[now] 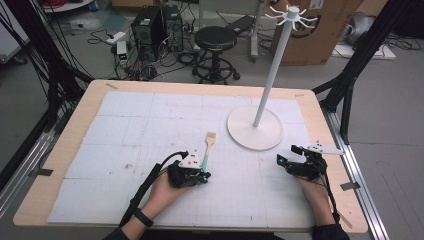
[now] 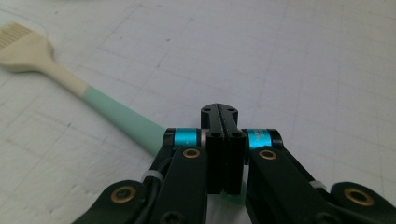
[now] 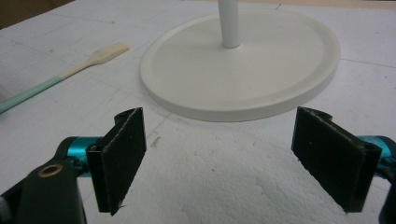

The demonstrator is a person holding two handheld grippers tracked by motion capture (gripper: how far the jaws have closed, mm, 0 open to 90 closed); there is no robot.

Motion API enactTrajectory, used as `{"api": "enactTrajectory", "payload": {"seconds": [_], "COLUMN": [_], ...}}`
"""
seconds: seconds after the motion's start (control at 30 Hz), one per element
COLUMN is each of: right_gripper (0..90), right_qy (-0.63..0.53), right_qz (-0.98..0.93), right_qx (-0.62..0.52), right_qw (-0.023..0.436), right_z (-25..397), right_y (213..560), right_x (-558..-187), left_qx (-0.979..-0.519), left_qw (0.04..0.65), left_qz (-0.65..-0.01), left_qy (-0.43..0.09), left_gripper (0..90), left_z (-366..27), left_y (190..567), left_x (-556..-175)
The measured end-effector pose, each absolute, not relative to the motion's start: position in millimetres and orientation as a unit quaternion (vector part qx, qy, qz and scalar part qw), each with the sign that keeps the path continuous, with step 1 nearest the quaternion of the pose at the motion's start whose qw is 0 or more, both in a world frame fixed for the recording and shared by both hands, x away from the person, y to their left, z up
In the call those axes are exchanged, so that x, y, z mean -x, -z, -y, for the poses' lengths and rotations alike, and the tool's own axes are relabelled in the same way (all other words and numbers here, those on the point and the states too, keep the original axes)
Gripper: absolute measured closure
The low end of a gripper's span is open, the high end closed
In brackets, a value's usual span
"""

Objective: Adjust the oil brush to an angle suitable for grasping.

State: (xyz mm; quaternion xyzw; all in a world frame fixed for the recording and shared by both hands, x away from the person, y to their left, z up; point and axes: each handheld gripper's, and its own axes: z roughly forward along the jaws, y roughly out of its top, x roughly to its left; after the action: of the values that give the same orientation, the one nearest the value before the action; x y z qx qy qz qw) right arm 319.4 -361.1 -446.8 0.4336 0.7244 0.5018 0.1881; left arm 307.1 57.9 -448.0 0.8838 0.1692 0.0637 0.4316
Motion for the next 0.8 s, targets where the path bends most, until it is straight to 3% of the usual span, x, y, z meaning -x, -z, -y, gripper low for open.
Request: {"api": "enactTrajectory", "payload": {"seconds": [0.8], "right_gripper": [17.2], "right_qy": [-0.502], "right_qz": [-0.724], "right_qx": [-0.434], "right_qw": [0.188], "right_z": [361], "right_y": [447], "right_x": [-319], "left_qx": [-0.863], "left_qw": [0.411], "left_qz": [-0.269], "left_qy": [-0.121], "left_gripper": [89.8], "left_z": [-115], "left_y": [447], "left_x": [-322]}}
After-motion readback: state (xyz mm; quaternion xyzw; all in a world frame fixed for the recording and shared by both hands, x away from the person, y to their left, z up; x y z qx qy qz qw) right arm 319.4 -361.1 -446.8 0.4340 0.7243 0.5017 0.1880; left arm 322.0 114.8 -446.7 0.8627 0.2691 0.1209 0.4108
